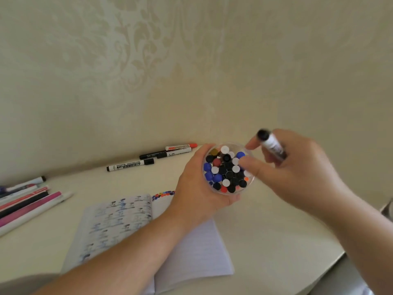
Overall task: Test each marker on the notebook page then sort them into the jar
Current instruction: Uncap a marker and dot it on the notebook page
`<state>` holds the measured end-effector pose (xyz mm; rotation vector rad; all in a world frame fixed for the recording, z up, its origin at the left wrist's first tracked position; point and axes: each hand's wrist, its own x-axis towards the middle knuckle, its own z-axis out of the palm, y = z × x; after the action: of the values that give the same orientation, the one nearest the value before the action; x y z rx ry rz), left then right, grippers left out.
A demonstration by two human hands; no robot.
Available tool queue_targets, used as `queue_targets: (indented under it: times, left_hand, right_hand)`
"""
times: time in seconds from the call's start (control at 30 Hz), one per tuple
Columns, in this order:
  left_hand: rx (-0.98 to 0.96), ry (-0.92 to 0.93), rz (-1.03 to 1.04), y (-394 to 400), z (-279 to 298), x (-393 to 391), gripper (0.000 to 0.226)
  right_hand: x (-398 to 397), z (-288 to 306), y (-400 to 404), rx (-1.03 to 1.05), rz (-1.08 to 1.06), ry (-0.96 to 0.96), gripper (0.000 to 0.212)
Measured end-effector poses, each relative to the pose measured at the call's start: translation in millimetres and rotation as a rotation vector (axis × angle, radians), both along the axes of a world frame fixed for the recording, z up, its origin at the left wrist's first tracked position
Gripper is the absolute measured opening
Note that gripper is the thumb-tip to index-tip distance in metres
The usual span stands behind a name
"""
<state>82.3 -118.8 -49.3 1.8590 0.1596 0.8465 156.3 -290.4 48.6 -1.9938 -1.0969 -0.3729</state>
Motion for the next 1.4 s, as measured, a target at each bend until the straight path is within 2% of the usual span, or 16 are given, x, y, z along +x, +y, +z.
queue_targets:
  times: [0.1, 0.17, 0.27, 0.43, 0.6, 0.67, 0.77, 0.83, 0.97, 1.03, 1.23, 1.33, 1.4]
  left_hand:
    - [0.113, -0.044, 0.037, -5, 1, -3, 0.089]
    - [0.195, -0.064, 0.067, -8, 0, -2, 0.086]
    - [0.195, -0.079, 0.038, -7, -6, 1, 0.091]
    - [0.178, -0.074, -0.004, 0, -2, -2, 0.085]
    - [0.243, -0.061, 0.045, 0, -6, 0, 0.083]
    - [0.243, -0.019, -0.001, 3, -10, 5, 0.083]
    - [0.262, -0.023, 0.009, 3, -15, 5, 0.089]
    - [0.290, -0.058, 0.045, 1, -15, 4, 0.098]
    - [0.264, -0.064, 0.069, 3, -9, 5, 0.093]
    - [0.296, -0.065, 0.081, 4, -7, 5, 0.094]
    - [0.386, -0.038, 0.108, 0, -8, 7, 0.108]
    - [0.409, -0.039, 0.108, -1, -7, 6, 0.110]
    - [0.407, -0.033, 0.101, -1, -8, 5, 0.109]
  right_hand:
    - [-3, -15, 5, -0.149, -0.079, -0.247, 0.029]
    - [-2, -28, 11, -0.118, -0.109, -0.312, 0.034]
    - [4, -40, 18, -0.008, -0.133, -0.468, 0.016]
    - [12, -46, 11, 0.029, 0.004, -0.702, 0.037]
    - [4, -48, 13, 0.037, 0.007, -0.614, 0.027]
    - [0, -47, 17, 0.073, 0.006, -0.640, 0.031]
    - [5, -52, 20, 0.078, -0.030, -0.718, 0.016]
    - [9, -48, 14, 0.081, -0.056, -0.691, 0.016]
    - [11, -22, -6, 0.144, -0.061, -0.628, 0.020]
    - [10, -18, -5, 0.105, -0.048, -0.622, 0.025]
    - [12, -34, 9, 0.015, -0.046, -0.625, 0.035]
    - [12, -43, 16, -0.067, -0.079, -0.692, 0.029]
    - [9, -47, 16, -0.040, -0.085, -0.699, 0.026]
